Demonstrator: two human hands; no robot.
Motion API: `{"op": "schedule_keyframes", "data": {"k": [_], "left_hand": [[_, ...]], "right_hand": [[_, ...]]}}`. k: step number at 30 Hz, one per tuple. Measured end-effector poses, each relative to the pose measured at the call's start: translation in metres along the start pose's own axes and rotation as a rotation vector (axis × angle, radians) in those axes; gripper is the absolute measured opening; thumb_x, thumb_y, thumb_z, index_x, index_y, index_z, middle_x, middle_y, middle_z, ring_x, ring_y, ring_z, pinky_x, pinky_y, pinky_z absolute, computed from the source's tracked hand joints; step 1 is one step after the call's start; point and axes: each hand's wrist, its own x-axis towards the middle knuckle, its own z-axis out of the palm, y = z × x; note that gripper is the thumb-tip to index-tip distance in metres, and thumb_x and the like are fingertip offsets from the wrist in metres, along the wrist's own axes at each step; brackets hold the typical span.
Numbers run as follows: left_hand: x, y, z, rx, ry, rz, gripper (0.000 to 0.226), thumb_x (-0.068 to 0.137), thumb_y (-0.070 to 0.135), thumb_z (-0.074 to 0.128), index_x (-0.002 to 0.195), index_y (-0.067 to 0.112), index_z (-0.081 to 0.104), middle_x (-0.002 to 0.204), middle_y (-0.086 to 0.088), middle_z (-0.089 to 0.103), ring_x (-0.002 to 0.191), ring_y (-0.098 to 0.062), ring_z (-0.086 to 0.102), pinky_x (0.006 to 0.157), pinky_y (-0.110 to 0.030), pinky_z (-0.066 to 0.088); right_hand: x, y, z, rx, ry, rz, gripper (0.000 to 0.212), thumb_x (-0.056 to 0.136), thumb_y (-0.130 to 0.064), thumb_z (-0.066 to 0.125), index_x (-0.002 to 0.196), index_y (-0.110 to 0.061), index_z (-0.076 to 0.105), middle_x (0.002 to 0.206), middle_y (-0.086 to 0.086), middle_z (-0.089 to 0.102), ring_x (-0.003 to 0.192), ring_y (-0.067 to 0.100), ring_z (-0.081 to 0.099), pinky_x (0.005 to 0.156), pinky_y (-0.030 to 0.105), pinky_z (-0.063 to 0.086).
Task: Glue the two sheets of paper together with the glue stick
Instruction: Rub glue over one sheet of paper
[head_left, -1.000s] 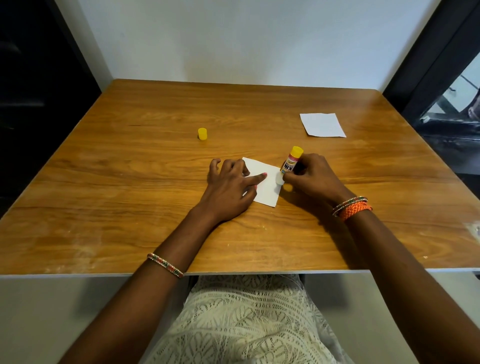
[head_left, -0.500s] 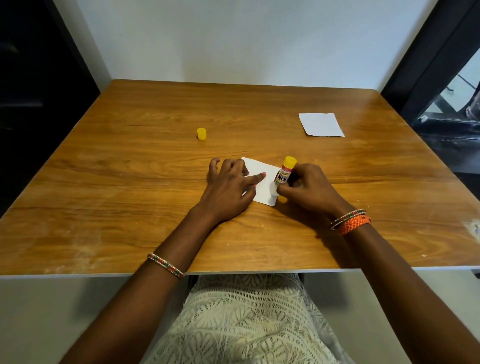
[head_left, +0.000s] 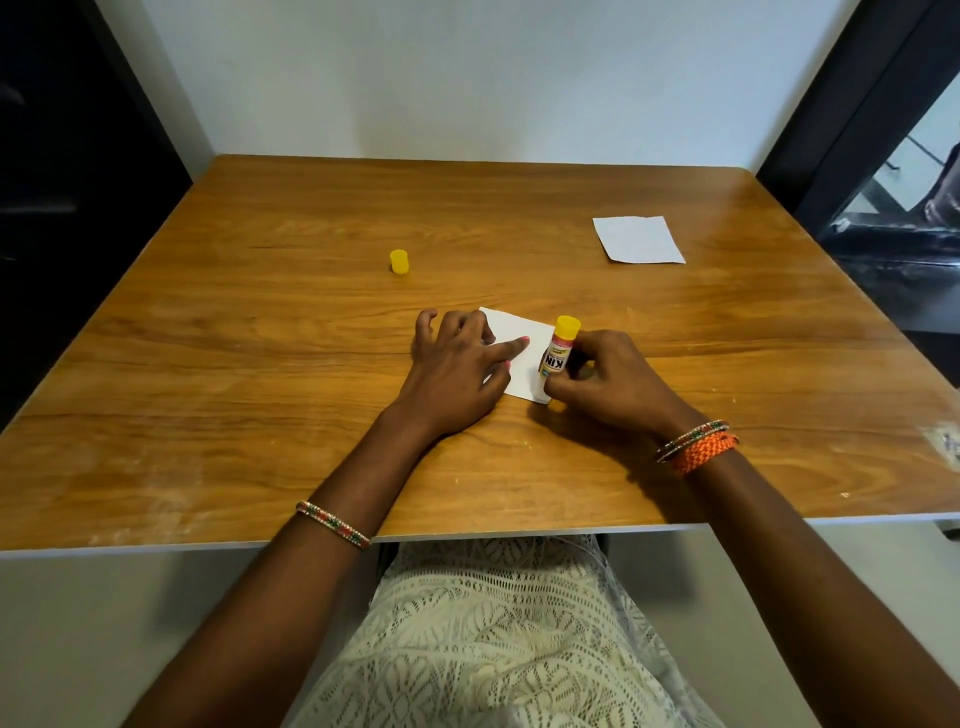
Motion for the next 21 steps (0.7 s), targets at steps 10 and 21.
{"op": "schedule_keyframes", "data": {"k": [10,21], "left_hand": [[-0.005,0.005,0.001,-0.09,0.042,-0.016,0.048,0.09,0.048,0.03,0.122,0.029,0.059,0.086,0.002,0.05,0.093,-0.018,0.049,0.079,-0.036,0.021],[-0.006,-0.003,-0.002,-0.383,-0.099,-0.01,0.053,0.085,0.036,0.039,0.138,0.04,0.036,0.149,0.013,0.035,0.14,-0.01,0.014,0.101,-0.029,0.01]], "right_hand": [[0.019,0.024,0.001,0.521,0.278,0.208,0.012,0.087,-0.008,0.058,0.094,-0.004,0.067,0.076,0.002,0.066,0.062,0.004,0.061,0.058,0.018,0.048],[0.025,0.032,0.004,0.723,0.399,0.26,0.019,0.086,-0.013,0.056,0.068,-0.012,0.062,0.063,0.008,0.055,0.058,0.019,0.05,0.058,0.032,0.043]]}}
